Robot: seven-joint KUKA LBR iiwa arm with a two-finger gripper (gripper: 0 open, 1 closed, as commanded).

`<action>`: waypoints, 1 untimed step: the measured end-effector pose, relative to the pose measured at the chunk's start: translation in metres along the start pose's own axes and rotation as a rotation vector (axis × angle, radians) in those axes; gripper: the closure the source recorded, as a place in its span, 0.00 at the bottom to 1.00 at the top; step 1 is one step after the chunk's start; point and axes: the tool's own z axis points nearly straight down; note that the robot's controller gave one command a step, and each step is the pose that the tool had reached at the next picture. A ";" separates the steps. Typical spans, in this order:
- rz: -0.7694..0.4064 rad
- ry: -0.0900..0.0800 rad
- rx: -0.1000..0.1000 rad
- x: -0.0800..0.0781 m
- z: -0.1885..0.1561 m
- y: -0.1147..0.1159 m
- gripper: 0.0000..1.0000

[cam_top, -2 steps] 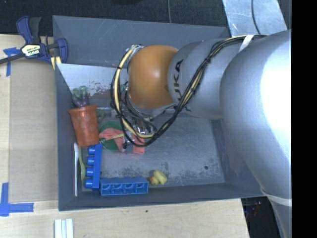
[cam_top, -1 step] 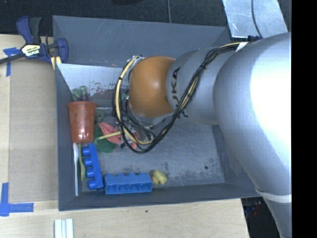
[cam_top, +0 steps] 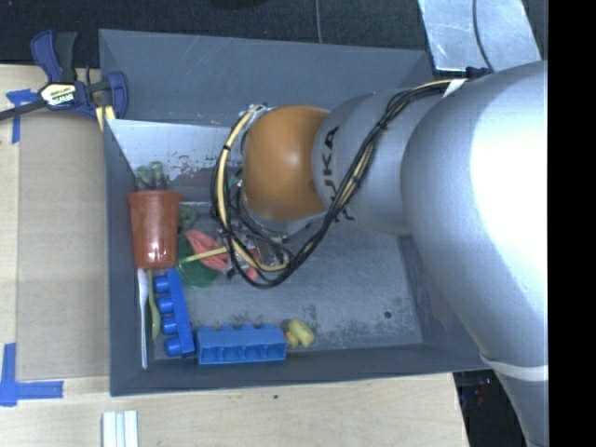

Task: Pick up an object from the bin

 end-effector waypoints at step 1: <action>0.005 0.009 0.001 0.005 -0.055 0.002 1.00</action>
Offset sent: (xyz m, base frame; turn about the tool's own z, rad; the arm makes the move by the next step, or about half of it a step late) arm -0.0131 -0.0037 0.1422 -0.0153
